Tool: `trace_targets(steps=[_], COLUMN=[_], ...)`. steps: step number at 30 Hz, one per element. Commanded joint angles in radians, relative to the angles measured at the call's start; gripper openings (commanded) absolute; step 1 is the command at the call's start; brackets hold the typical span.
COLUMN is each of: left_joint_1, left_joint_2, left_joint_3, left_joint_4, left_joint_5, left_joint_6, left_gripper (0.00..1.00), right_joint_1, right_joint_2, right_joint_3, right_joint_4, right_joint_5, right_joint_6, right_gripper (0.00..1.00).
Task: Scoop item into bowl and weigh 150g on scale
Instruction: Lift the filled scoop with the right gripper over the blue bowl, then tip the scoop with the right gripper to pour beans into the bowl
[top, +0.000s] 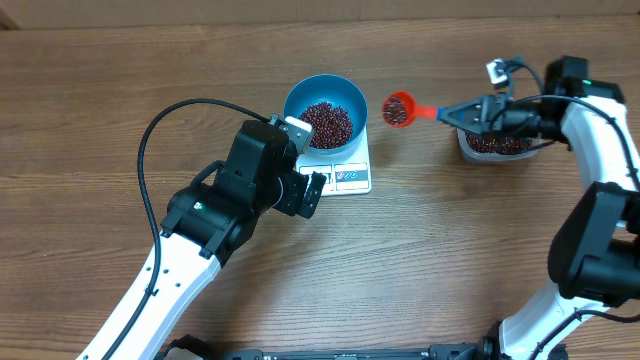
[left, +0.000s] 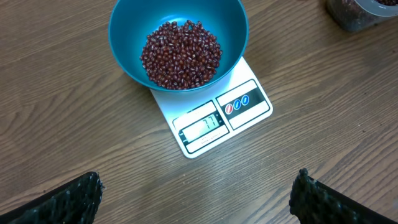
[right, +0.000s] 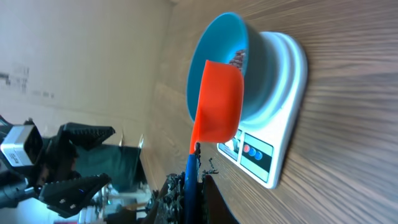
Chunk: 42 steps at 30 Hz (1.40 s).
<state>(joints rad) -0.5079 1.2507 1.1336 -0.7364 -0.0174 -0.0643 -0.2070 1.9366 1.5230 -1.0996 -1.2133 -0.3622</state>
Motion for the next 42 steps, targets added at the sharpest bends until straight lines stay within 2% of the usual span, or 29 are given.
trace_targets(steps=[1,7,12,16,22,24,30,42], left_joint_1=[0.004,0.004,0.004,0.004,0.004,0.004,0.004,0.004], left_joint_2=[0.004,0.004,0.004,0.004,0.004,0.004,0.004,0.004], left_joint_3=[-0.008,-0.008,-0.008,-0.008,-0.008,-0.008,-0.008,-0.008], left_joint_4=[0.0,0.0,0.0,0.0,0.0,0.0,0.0,0.0], left_joint_5=[0.014,0.014,0.014,0.014,0.014,0.014,0.014,0.014], left_joint_6=[0.005,0.005,0.005,0.005,0.005,0.005,0.005,0.005], left_gripper=[1.0,1.0,1.0,1.0,1.0,1.0,0.99,0.99], right_joint_1=[0.049,0.124,0.169,0.202,0.257,0.276,0.326,0.35], right_joint_2=[-0.037,-0.037,-0.037,-0.037,-0.037,-0.037,-0.037,-0.043], right_joint_3=[0.035,0.035,0.035,0.035,0.035,0.035,0.035,0.035], right_joint_4=[0.032,0.16,0.254,0.332,0.42,0.443,0.449,0.452], right_joint_5=[-0.031,-0.031,-0.023,0.051,0.269,0.306,0.304,0.304], right_joint_6=[0.002,0.088,0.09,0.089,0.088,0.055,-0.16,-0.375], right_gripper=[0.04,0.04,0.04,0.03,0.03,0.04,0.04,0.04])
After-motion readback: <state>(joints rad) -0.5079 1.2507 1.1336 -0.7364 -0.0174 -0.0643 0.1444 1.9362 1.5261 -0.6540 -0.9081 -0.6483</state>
